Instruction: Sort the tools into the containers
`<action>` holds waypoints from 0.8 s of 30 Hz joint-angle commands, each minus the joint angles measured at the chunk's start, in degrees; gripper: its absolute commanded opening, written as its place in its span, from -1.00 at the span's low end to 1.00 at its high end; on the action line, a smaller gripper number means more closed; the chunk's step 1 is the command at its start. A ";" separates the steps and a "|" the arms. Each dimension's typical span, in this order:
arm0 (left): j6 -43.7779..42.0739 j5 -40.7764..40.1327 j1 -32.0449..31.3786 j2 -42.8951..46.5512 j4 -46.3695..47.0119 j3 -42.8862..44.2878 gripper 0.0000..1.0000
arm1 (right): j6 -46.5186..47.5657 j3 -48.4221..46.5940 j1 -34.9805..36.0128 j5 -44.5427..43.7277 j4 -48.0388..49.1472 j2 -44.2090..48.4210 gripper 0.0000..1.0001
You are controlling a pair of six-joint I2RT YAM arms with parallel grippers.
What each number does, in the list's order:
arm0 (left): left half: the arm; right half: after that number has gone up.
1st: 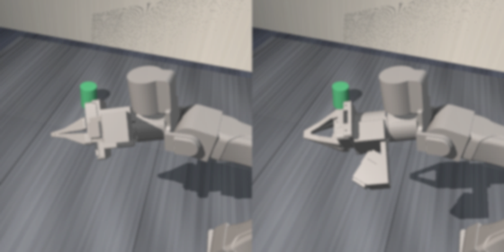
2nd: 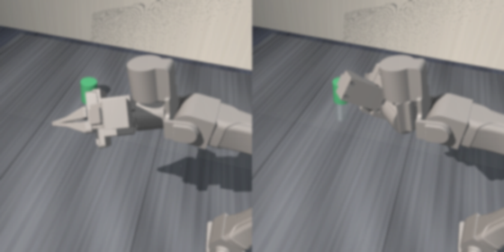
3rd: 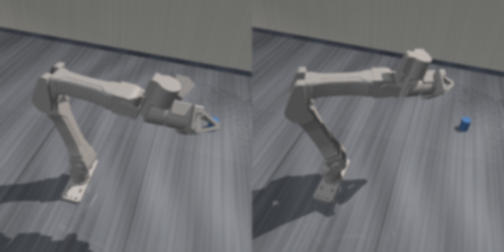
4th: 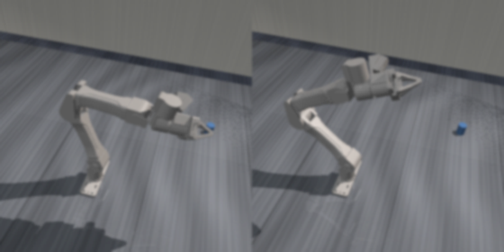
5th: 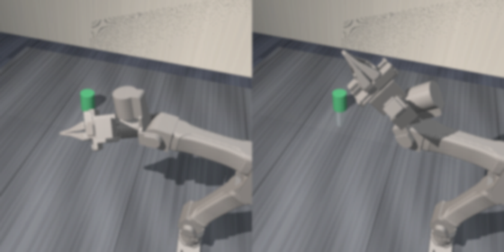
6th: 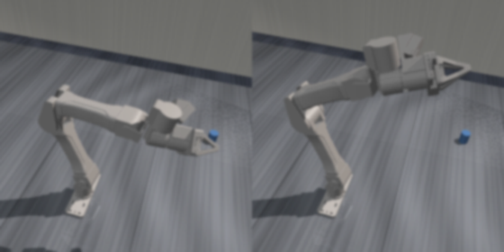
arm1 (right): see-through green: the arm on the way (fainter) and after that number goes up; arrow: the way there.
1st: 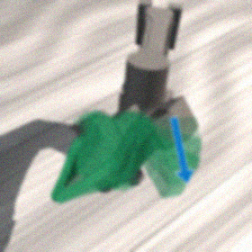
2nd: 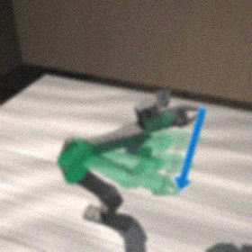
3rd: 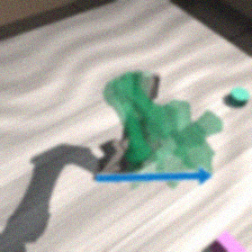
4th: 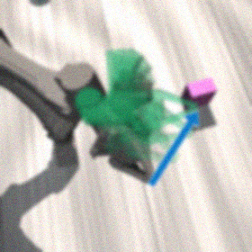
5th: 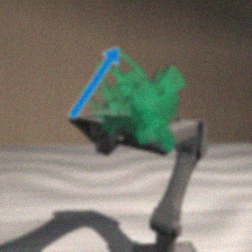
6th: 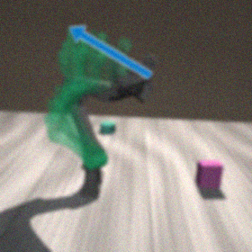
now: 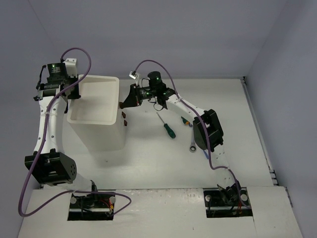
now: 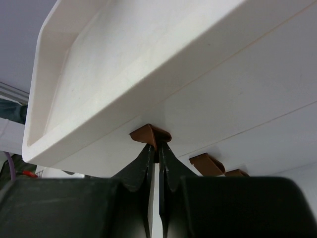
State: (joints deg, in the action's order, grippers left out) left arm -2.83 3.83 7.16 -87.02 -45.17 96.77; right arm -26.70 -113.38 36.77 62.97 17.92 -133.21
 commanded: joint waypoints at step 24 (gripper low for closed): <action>-0.42 4.01 -1.30 -0.72 0.84 2.40 -1.00 | 2.38 25.82 -13.68 -0.28 6.13 22.12 -1.00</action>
State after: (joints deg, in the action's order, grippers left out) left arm -2.79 5.21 6.76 -87.19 -45.12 96.94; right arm -25.42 -88.16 25.16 62.97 20.81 -116.31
